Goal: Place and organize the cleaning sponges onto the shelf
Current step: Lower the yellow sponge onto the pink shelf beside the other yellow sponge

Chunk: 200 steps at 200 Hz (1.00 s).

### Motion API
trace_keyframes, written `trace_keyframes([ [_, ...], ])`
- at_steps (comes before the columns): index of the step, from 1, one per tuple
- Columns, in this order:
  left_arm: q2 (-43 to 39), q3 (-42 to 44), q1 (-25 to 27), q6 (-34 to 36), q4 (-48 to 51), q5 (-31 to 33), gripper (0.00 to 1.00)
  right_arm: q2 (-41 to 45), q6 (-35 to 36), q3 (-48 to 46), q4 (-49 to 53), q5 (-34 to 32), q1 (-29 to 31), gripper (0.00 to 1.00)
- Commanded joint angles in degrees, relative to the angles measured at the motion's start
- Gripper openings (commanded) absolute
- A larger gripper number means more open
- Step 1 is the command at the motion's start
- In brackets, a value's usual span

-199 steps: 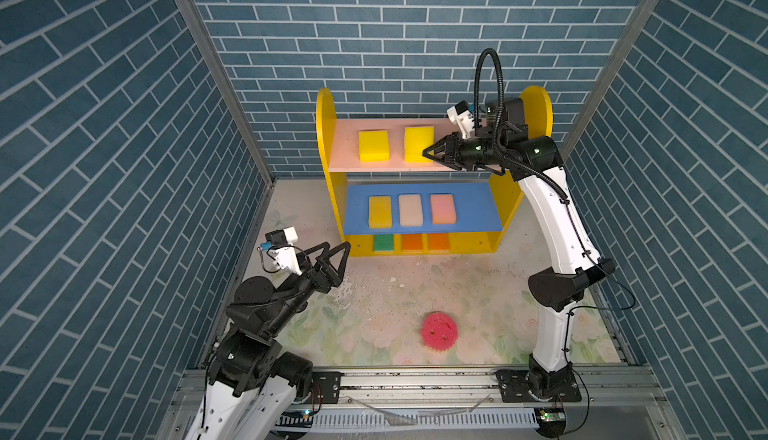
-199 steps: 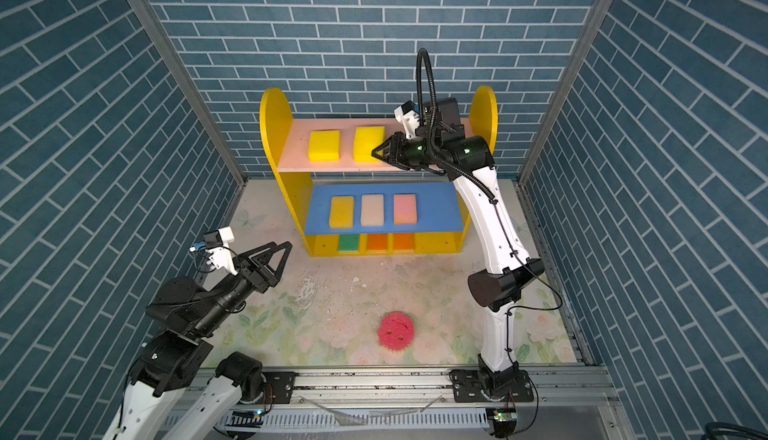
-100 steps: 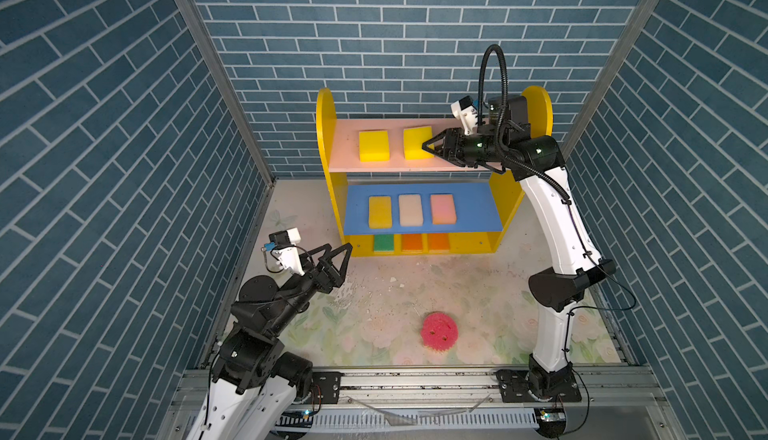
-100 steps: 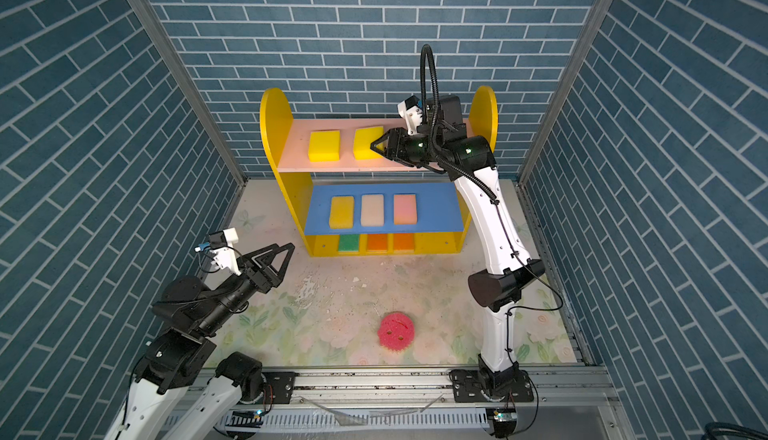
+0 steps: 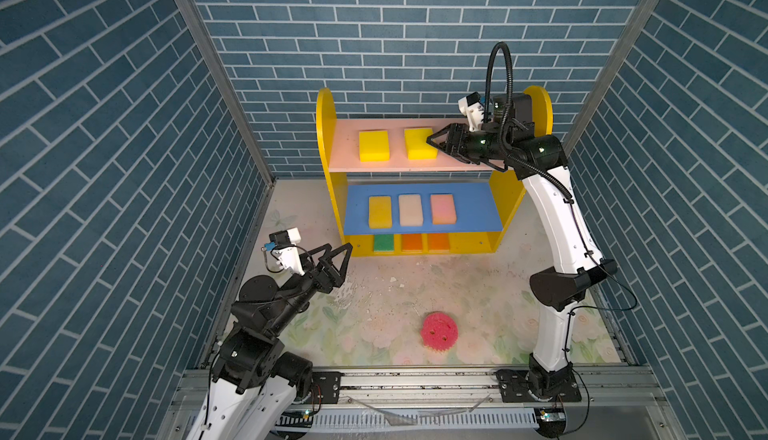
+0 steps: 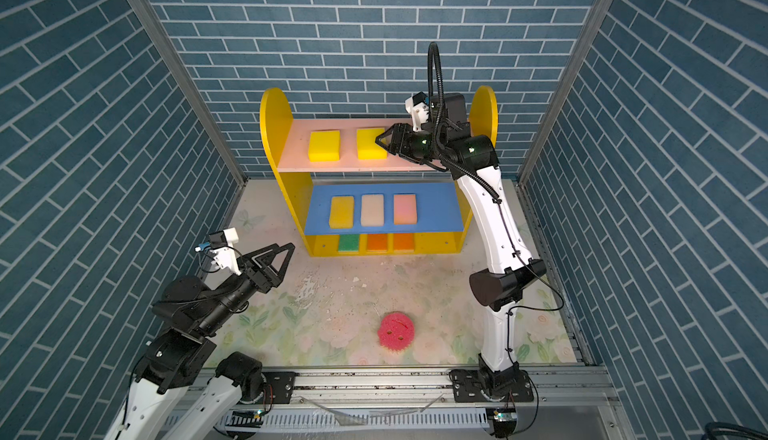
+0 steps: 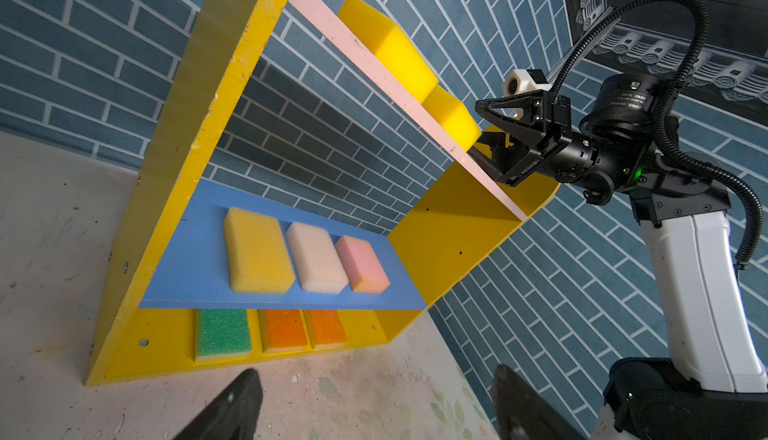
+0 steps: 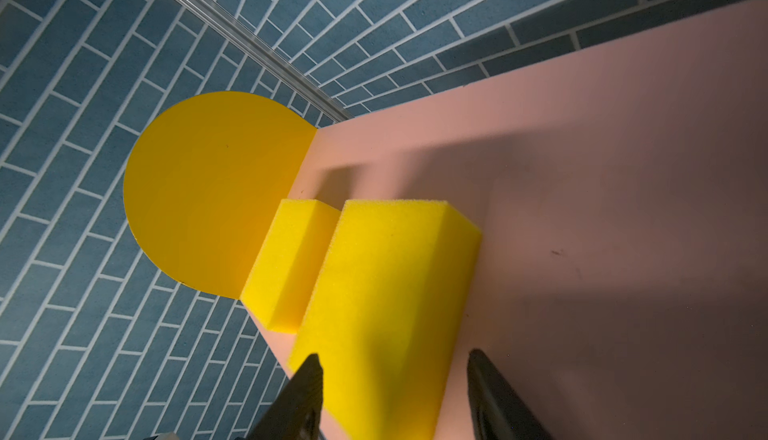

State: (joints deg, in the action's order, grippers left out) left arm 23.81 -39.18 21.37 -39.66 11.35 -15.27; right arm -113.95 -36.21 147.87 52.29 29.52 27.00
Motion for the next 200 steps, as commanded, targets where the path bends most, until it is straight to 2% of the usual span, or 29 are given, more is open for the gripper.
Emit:
trace_keyframes([
  [1,0.18,-0.24,0.07,0.48,-0.27,-0.38,0.87,1.58,-1.15,-2.74,1.67,-1.39,0.22,0.56],
  [140,0.48,0.15,0.07,-0.02,-0.40,-0.46,0.88,1.63,-0.53,-2.77,2.20,-0.96,2.34,0.54],
  [200,0.27,-0.26,0.07,0.09,0.03,-0.47,0.88,3.32,0.68,-2.35,3.16,-3.97,1.92,0.54],
])
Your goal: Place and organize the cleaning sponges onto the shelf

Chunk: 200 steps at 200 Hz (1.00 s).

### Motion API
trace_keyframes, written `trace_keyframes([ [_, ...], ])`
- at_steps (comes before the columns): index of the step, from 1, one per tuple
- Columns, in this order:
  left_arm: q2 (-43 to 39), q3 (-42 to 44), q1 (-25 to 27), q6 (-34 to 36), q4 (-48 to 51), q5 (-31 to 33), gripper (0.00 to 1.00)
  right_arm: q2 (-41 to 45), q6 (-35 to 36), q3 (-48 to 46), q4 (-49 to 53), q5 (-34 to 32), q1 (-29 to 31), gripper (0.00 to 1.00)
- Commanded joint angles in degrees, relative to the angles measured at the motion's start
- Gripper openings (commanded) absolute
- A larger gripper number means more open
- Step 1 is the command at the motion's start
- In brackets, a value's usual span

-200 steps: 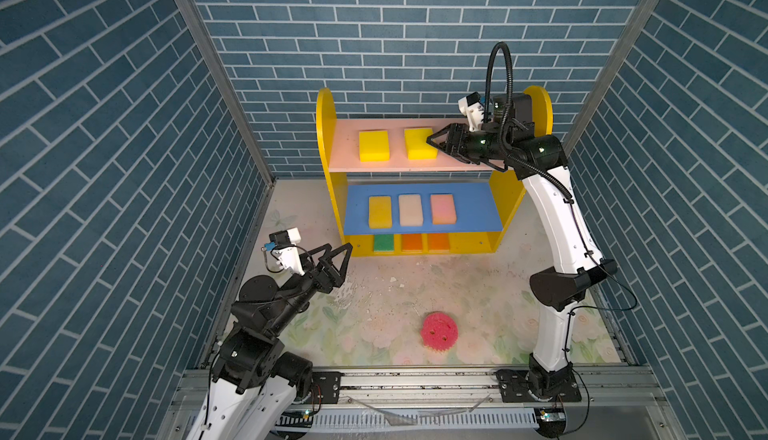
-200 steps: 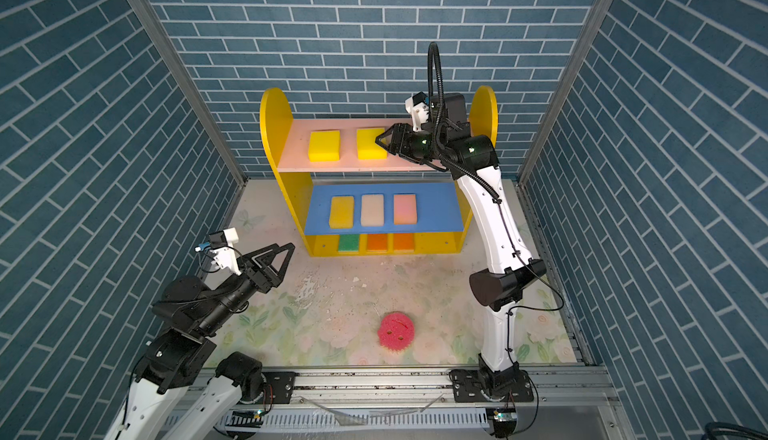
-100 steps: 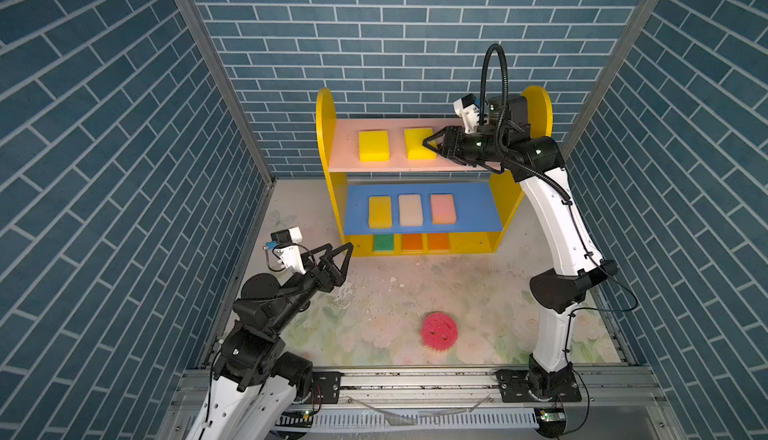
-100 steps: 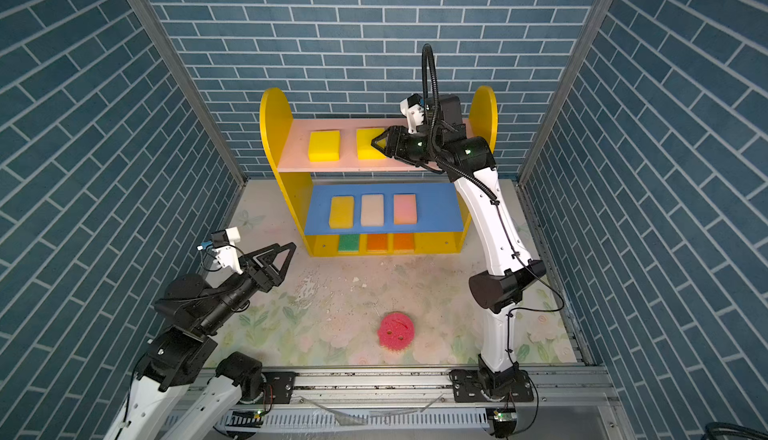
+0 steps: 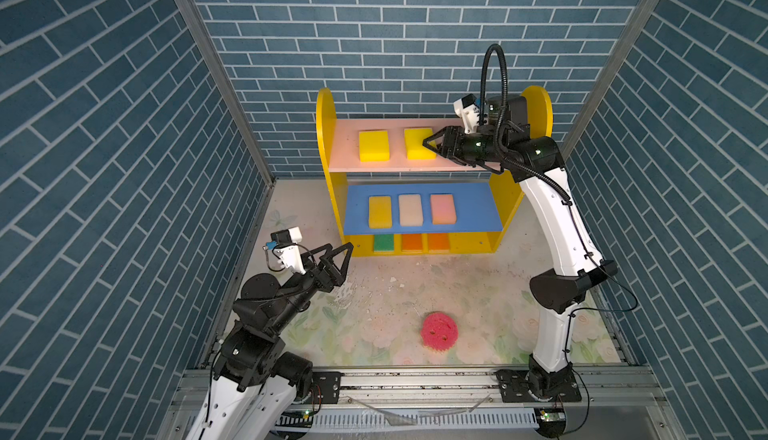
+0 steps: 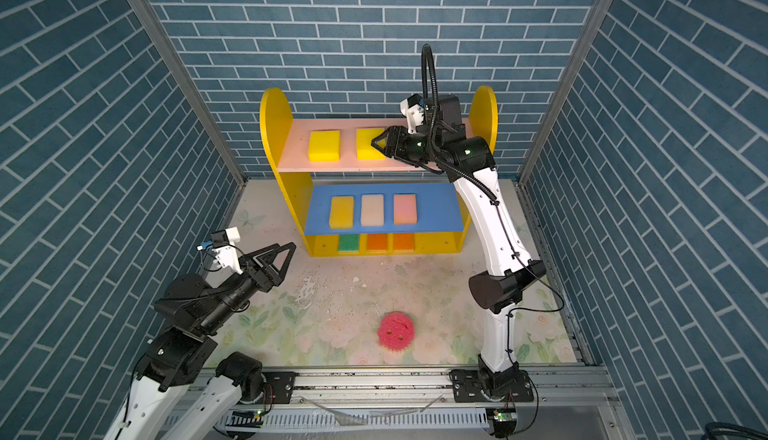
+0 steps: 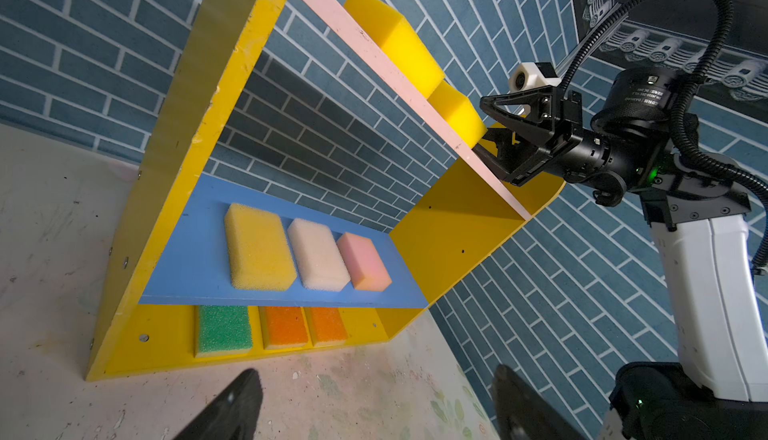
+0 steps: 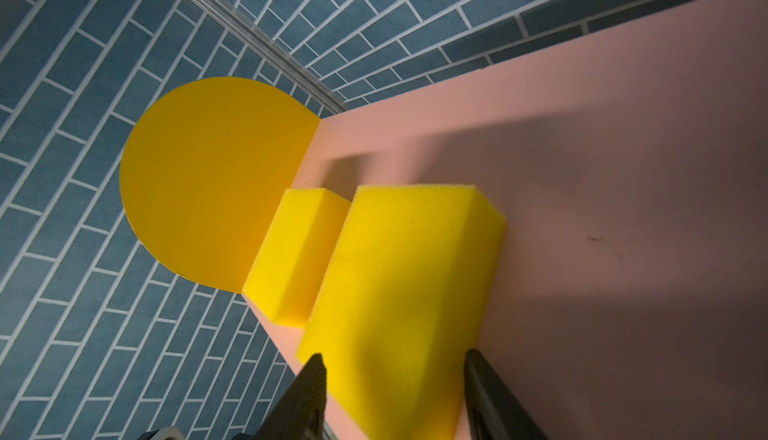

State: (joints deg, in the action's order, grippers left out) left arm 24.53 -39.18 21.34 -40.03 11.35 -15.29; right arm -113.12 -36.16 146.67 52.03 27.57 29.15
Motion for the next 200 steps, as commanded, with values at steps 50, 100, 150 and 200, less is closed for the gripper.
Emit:
trace_keyframes([
  [50,-0.28,-2.52,0.10,2.70,2.91,1.21,0.88,10.17,2.42,-4.88,4.15,-8.97,-0.23,0.54],
  [100,2.07,-6.09,0.10,6.45,7.10,3.55,0.79,14.74,3.03,-10.60,0.38,-11.43,3.82,0.34],
  [150,4.75,-6.54,0.10,6.94,5.33,1.44,0.72,5.29,7.74,1.95,4.56,-14.04,14.33,0.00],
  [200,4.21,-5.69,0.05,6.15,5.55,-0.95,0.65,-1.32,13.17,5.01,-0.57,-14.92,19.70,0.00],
])
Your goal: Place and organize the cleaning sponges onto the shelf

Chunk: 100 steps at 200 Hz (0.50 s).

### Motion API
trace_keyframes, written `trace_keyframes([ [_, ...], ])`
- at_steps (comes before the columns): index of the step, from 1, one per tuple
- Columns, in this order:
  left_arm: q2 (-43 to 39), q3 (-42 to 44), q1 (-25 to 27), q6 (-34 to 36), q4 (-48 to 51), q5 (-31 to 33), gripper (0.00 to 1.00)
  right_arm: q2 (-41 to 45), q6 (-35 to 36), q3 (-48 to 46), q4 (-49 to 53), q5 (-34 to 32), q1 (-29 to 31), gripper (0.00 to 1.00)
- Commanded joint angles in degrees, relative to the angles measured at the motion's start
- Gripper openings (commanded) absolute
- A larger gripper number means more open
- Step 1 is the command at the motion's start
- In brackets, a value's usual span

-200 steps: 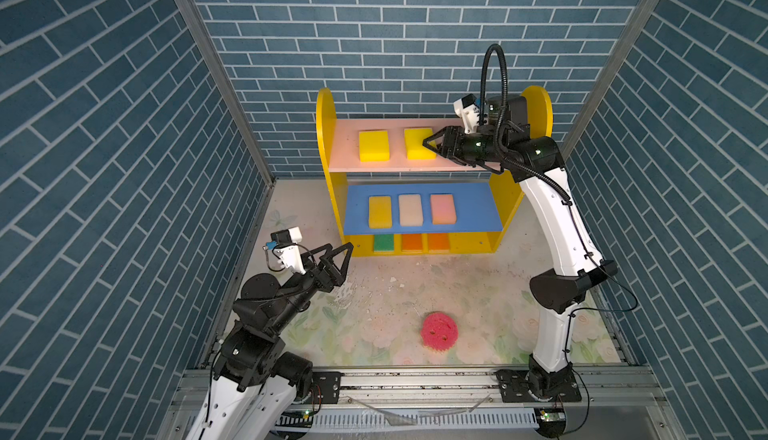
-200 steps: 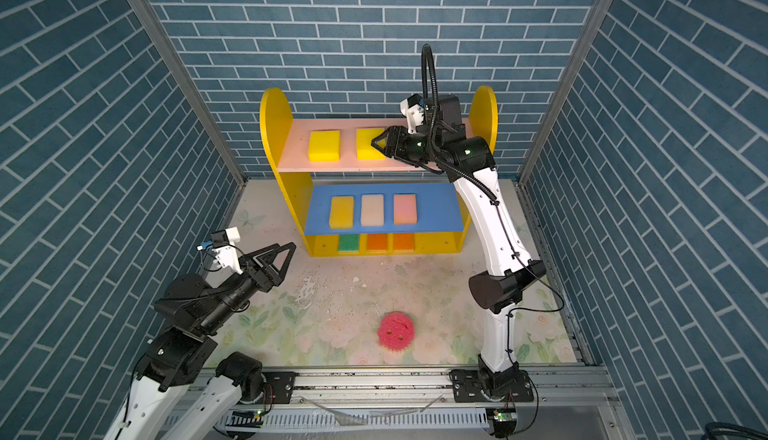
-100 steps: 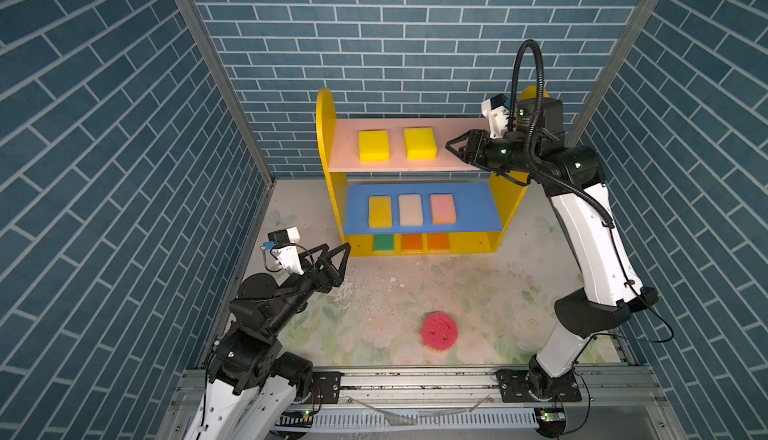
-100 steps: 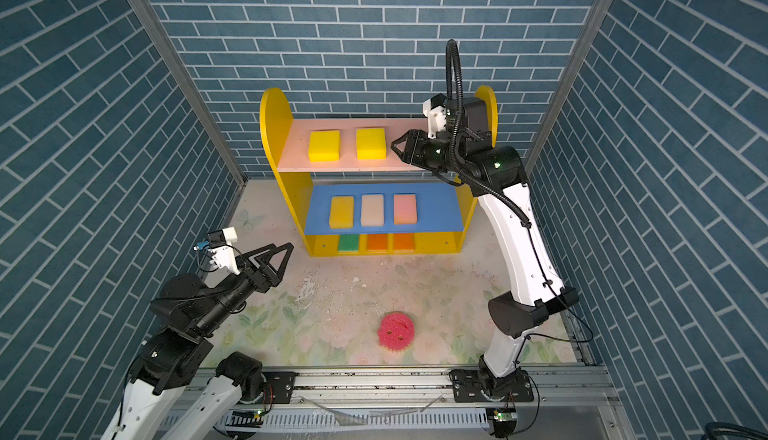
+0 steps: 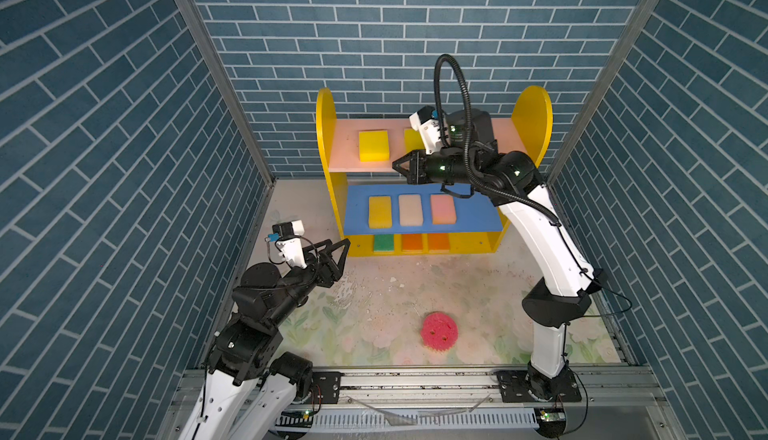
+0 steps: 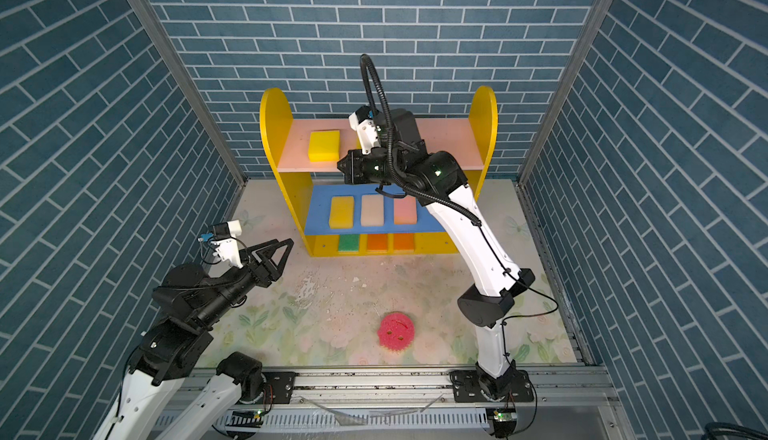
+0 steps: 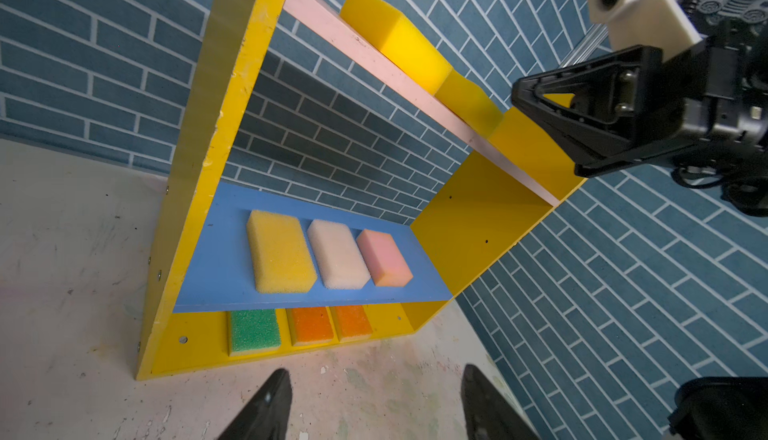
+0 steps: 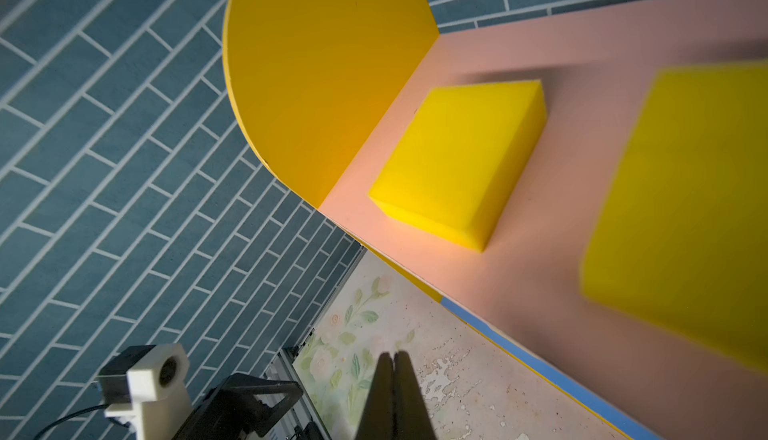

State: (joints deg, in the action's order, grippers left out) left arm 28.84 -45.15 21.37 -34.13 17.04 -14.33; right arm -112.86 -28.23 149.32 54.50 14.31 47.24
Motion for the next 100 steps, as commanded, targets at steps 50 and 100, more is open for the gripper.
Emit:
trace_keyframes([
  [50,-1.46,1.41,0.04,-0.59,-0.25,-3.34,0.65,-4.81,7.57,2.15,-8.60,-1.67,3.79,0.00],
  [100,-2.90,3.12,0.05,-2.34,-0.95,-3.69,0.66,-5.26,9.75,-1.49,-14.99,-4.09,5.49,0.00],
])
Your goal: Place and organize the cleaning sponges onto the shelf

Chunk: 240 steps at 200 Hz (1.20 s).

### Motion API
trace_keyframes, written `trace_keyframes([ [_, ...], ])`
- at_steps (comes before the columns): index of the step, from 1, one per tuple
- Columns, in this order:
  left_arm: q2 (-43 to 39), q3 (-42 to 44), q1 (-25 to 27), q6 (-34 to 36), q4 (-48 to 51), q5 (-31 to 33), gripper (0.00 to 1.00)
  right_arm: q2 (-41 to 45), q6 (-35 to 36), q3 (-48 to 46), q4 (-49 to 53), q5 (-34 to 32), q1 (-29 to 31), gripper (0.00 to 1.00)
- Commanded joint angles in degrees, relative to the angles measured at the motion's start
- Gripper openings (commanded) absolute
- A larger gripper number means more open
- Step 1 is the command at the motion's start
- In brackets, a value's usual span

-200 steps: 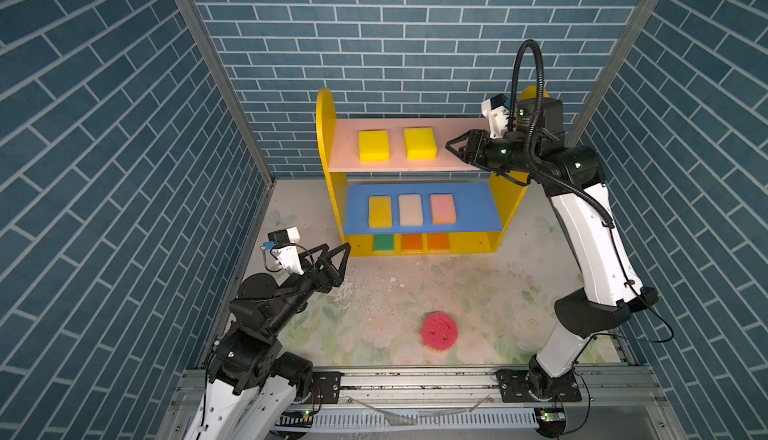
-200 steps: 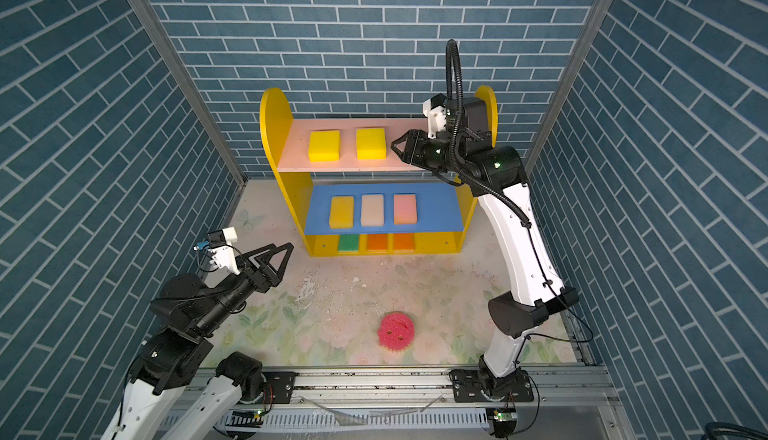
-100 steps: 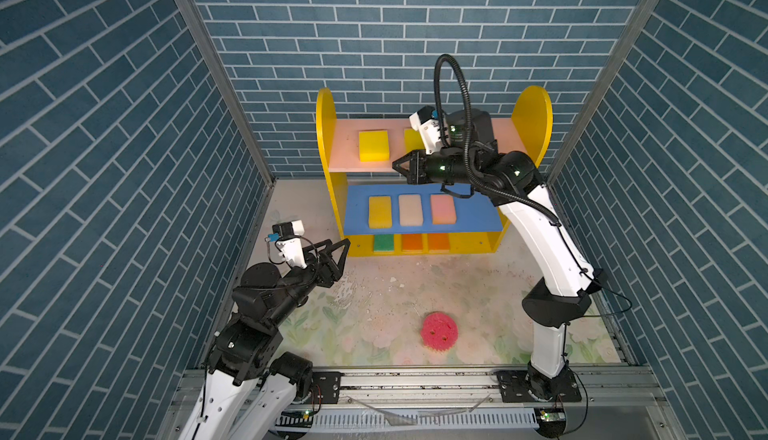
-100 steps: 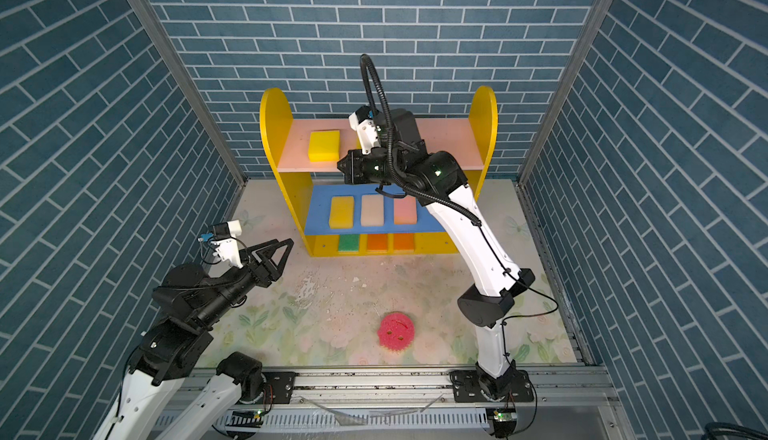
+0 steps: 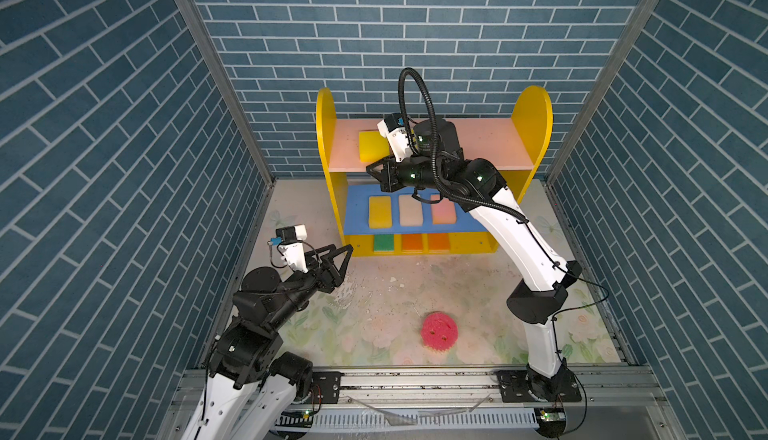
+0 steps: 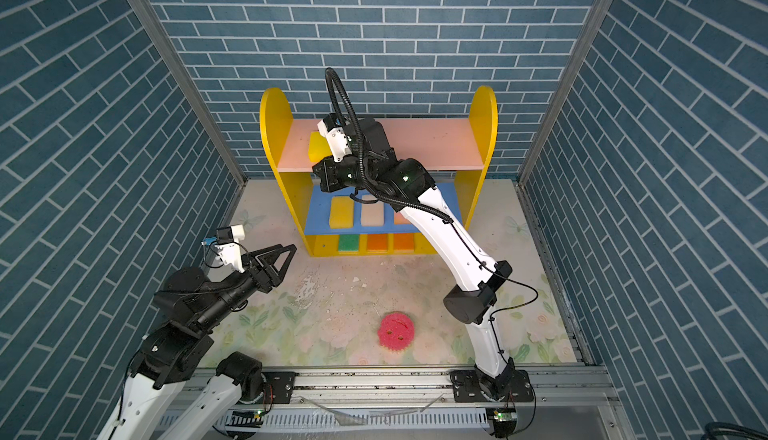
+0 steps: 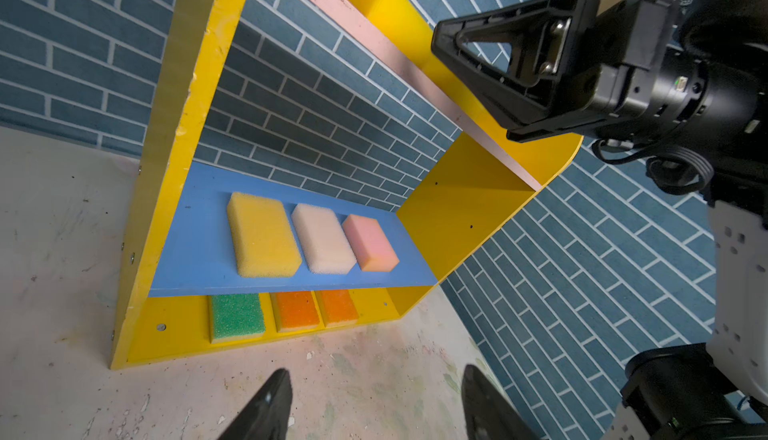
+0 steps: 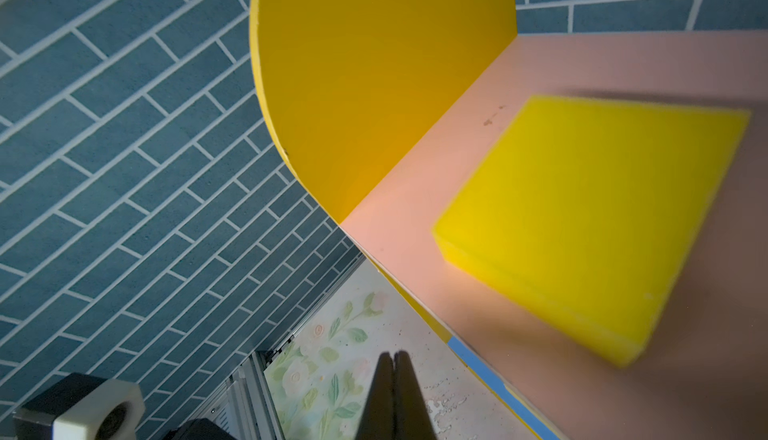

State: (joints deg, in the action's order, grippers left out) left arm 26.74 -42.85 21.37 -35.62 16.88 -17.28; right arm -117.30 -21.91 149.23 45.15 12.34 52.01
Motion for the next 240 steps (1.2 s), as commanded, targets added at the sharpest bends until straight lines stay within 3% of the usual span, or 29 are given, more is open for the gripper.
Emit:
trace_keyframes([
  [1,-0.85,0.83,0.06,-0.86,-0.76,-0.74,0.66,-0.83,3.40,-1.49,-5.75,-2.13,0.77,0.00],
  [240,-2.56,1.08,0.06,0.42,2.72,0.23,0.69,-6.30,3.54,-0.14,-7.79,-8.38,0.99,0.00],
])
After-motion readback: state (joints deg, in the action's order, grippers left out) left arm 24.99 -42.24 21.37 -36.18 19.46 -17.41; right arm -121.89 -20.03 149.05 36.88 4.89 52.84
